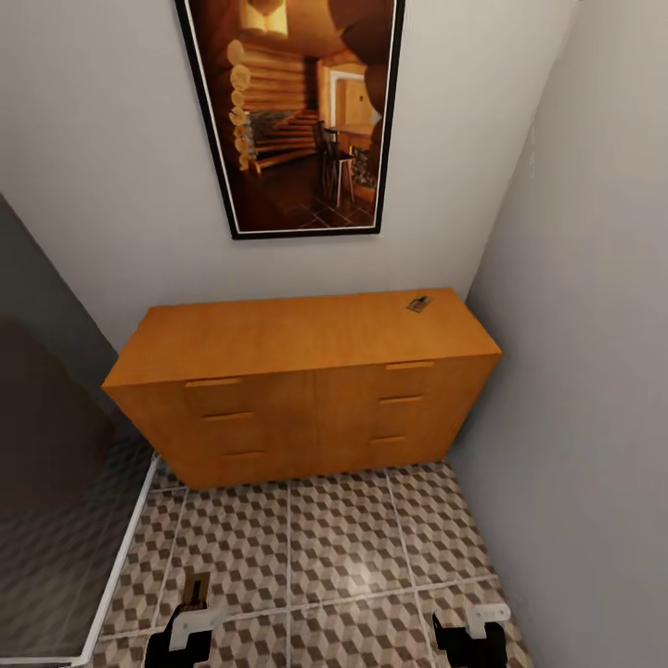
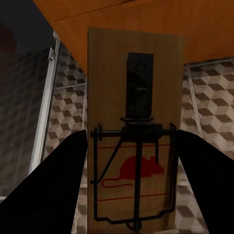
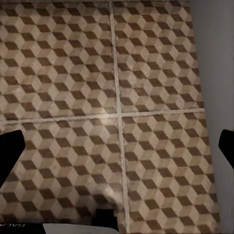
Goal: Take the four mousetraps from the cabinet in the bathroom and place them on the bathroom floor. Make sure all four end up on the same floor surface, and ensure that at least two of them are either under or directly next to the same bathroom sink.
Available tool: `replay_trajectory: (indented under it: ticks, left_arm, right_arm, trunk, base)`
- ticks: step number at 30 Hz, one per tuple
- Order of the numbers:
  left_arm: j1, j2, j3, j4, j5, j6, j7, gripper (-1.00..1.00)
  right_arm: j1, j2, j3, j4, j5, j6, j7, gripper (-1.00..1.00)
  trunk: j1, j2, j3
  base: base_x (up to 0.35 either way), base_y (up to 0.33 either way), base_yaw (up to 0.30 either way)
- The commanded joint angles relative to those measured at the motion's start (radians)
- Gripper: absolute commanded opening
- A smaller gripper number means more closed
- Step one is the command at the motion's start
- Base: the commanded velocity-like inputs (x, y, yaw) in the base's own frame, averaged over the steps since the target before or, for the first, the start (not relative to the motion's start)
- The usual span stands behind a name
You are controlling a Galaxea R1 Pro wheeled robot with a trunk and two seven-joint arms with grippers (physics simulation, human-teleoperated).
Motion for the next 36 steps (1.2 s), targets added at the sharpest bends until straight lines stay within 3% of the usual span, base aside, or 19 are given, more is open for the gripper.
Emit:
replay_trajectory:
  ticks: [1, 15, 36]
  left_arm:
    - [-0.002, -0.001, -0.009, 0.004, 0.009, -0.005, 0.002, -1.00]
    - [-0.002, 0.000, -0.009, 0.004, 0.009, -0.005, 0.002, -1.00]
    - [-0.002, -0.001, -0.009, 0.004, 0.008, -0.005, 0.002, -1.00]
  right_arm:
    - [-0.001, -0.001, 0.009, 0.000, -0.009, -0.003, -0.006, 1.00]
    - [-0.001, -0.001, 0.009, 0.000, -0.009, -0.003, -0.006, 1.00]
    - [-0.001, 0.000, 0.009, -0.002, -0.005, -0.033, -0.013, 1.00]
  trunk:
    - [0.000, -0.002, -0.002]
    - [0.000, -0.002, -0.002]
    - [0.000, -0.002, -0.002]
  base:
    - [-0.159, 0.249, -0.170]
    - [-0.061, 0.242, -0.235]
    - [-0.001, 0.064, -0.018]
